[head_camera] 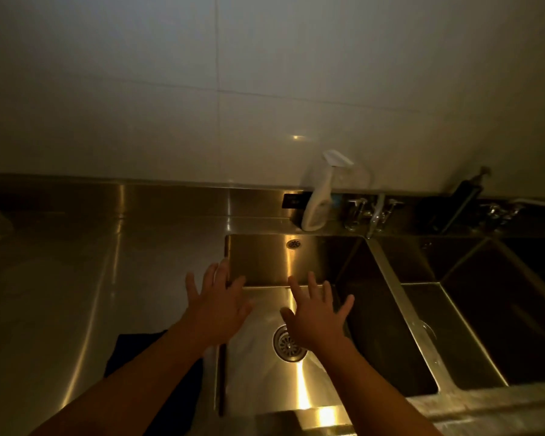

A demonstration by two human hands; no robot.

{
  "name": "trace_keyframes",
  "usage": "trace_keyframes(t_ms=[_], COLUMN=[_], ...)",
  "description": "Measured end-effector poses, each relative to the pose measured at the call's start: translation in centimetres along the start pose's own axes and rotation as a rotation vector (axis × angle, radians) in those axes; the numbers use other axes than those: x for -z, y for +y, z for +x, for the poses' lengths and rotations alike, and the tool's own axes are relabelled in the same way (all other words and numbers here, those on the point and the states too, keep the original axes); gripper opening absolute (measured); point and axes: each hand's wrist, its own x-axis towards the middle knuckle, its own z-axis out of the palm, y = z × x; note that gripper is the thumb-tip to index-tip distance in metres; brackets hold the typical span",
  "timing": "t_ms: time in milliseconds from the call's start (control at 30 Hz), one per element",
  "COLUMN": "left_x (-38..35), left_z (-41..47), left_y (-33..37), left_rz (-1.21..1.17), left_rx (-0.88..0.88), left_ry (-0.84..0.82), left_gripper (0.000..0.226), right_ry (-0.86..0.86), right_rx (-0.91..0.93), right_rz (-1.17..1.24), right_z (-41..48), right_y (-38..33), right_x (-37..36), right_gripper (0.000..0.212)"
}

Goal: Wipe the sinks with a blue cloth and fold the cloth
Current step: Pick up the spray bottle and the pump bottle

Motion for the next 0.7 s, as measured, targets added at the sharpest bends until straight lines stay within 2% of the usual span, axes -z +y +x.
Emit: trace_keyframes(t_ms=[133, 467, 700], left_x=[0.3, 1.9, 2.9], left_z=[1.2, 7.4, 11.7], left_y=[4.1, 15.0, 18.5], left_rz=[0.007, -0.039, -0.076], left_rx=[-0.012, 0.159, 0.172], left_ry=[-0.029, 0.031, 0.066], left_gripper=[0.061, 0.057, 0.056], right_ry=[-0.026, -0.017, -0.007], right_rx=[-0.012, 0.028, -0.039], right_rz=[0.013, -0.003, -0.022], right_z=[1.6, 7.6, 12.1], right_y=[4.5, 19.6, 25.7], right_x=[1.9, 7.8, 9.7], right_gripper=[0.062, 0.062, 0.065])
